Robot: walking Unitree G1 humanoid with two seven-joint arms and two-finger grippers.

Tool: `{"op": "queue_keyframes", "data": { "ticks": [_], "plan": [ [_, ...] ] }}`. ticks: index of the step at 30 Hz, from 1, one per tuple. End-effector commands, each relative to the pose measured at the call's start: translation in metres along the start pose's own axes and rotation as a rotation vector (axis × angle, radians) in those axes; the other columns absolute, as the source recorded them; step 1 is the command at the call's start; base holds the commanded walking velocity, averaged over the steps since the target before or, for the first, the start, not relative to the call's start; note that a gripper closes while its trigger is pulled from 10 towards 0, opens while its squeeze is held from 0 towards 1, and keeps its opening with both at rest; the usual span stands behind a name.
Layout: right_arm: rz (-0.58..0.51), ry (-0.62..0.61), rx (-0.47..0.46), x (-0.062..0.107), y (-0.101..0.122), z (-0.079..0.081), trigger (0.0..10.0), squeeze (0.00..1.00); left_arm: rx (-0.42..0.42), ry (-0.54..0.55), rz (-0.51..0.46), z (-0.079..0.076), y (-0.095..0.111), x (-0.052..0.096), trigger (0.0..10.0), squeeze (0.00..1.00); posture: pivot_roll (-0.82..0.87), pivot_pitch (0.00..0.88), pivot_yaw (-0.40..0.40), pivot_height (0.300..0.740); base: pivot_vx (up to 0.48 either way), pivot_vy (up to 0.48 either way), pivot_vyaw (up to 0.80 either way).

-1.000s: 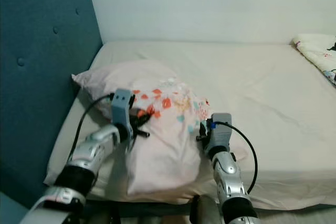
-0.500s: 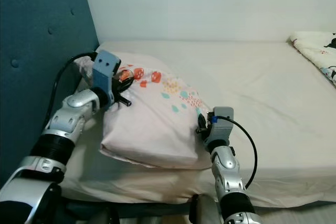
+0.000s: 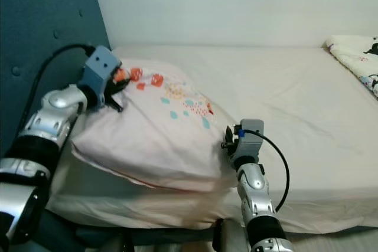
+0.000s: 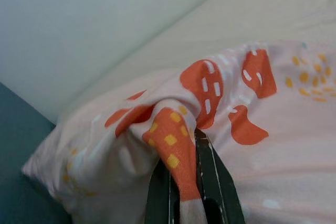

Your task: Clean up the room

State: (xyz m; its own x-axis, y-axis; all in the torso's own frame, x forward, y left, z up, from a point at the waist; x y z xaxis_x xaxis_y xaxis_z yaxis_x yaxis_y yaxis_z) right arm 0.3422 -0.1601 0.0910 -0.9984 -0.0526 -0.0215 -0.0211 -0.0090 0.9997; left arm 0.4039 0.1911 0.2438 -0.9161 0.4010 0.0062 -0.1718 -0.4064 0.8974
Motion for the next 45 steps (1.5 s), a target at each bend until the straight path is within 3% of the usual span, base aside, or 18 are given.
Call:
{"op": "queue_keyframes", "data": {
  "ticks": [1,7,13,18,22,30,38,41,45],
  "plan": [
    [-0.005,-0.002,0.007,0.001,-0.001,0.000,10.0,0.00,-0.036,0.041,-0.021,0.011,0.006,0.003,0.0,0.01,0.04,0.001,-0.072,0.561,0.000,0.000,0.00],
    [0.009,-0.001,0.002,0.004,-0.006,0.004,10.0,0.00,-0.059,0.072,0.062,0.004,-0.021,0.006,0.0,0.02,0.04,0.000,-0.074,0.561,0.000,0.000,0.00],
    [0.026,0.027,0.007,0.004,-0.009,0.007,10.0,0.00,-0.064,0.303,0.239,0.020,-0.065,0.024,0.0,0.02,0.05,0.000,-0.087,0.561,0.000,0.000,0.00],
    [0.028,0.032,0.008,0.004,-0.009,0.007,10.0,0.00,-0.081,0.404,0.306,0.028,-0.080,0.035,0.0,0.02,0.05,0.000,-0.095,0.561,0.000,0.000,0.00],
    [0.030,0.043,0.012,0.003,-0.009,0.008,10.0,0.00,-0.115,0.558,0.395,0.041,-0.102,0.056,0.0,0.03,0.05,0.004,-0.102,0.561,0.000,0.000,0.00],
    [0.031,0.042,0.014,0.003,-0.009,0.008,10.0,0.00,-0.138,0.671,0.463,0.051,-0.118,0.075,0.0,0.02,0.04,0.014,-0.098,0.561,0.000,0.000,0.00],
    [0.034,0.041,0.015,0.003,-0.010,0.008,10.0,0.00,-0.140,0.710,0.513,0.057,-0.127,0.089,0.0,0.02,0.05,0.020,-0.102,0.561,0.000,0.000,0.00],
    [0.036,0.045,0.015,0.003,-0.010,0.008,10.0,0.00,-0.149,0.752,0.555,0.063,-0.135,0.103,0.0,0.00,0.05,0.021,-0.100,0.561,0.000,0.000,0.00],
    [0.037,0.047,0.014,0.003,-0.010,0.009,10.0,0.00,-0.136,0.737,0.619,0.059,-0.151,0.117,0.0,0.00,0.05,0.021,-0.101,0.561,0.000,0.000,0.00]
  ]
}}
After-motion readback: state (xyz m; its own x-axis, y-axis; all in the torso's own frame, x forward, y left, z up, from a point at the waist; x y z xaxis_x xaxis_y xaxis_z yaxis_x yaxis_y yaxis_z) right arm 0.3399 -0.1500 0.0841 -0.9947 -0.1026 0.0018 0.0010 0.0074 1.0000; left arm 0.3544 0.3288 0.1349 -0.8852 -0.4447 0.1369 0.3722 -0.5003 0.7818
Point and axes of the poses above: a point about 5 cm out from each wrist's last joint towards the gripper, its own x axis pointing back from the gripper into the wrist, its own y axis along the axis of the wrist's last joint, z = x × y, the point moved 1 cm from there along -x, pointing out of the wrist towards the gripper, and after that the axes turned 4 degrees about x, right-handed, at the moved point
